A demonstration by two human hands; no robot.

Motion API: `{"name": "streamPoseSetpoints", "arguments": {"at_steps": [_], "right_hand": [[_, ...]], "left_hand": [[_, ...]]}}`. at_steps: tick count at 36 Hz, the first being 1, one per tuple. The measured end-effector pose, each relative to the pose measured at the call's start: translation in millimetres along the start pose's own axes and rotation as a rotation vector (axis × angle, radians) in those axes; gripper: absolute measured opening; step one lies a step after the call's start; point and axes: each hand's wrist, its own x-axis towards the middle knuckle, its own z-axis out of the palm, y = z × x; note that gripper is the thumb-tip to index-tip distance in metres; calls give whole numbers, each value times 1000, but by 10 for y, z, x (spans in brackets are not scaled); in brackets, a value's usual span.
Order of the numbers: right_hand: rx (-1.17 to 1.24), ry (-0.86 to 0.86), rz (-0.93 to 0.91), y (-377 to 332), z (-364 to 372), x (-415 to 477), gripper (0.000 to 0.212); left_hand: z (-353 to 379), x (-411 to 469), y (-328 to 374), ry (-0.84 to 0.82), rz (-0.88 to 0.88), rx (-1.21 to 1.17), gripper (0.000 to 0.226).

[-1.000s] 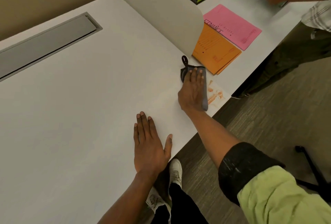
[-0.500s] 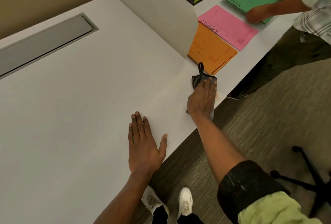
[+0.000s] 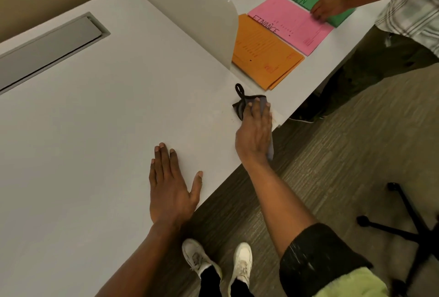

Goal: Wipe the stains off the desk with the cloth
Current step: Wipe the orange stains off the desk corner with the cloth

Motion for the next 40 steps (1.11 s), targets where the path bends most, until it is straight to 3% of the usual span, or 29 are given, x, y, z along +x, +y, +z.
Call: {"name": "streamPoseSetpoints", "arguments": {"at_steps": [4, 9, 11, 18, 23, 28, 30, 35, 40], "right_hand": [[-51, -21, -18, -68, -34, -230, 72], [-65, -78, -417, -408, 92, -480, 69], [-59, -87, -445, -455, 122, -314, 68], [-27, -78, -189, -147, -79, 316, 66], [24, -31, 70, 136, -161, 82, 69], [59, -16, 185, 310, -199, -273, 71], [26, 5, 127, 246, -212, -366, 71], [20, -66, -310, -310, -73, -476, 72], [-27, -86, -346, -379, -17, -203, 66]], "left_hand": [[-7, -2, 33, 7, -7, 8, 94], [14, -10, 35, 25, -1, 9, 94], [19, -14, 30, 24, -4, 14, 94], [-6, -15, 31, 15, -10, 4, 95], [-14, -11, 29, 13, -6, -4, 96], [-7, -5, 38, 23, -2, -9, 95], [-4, 2, 45, 24, -1, -5, 95], [23, -1, 14, 45, 11, 12, 95], [31, -5, 12, 39, 9, 21, 95]]}}
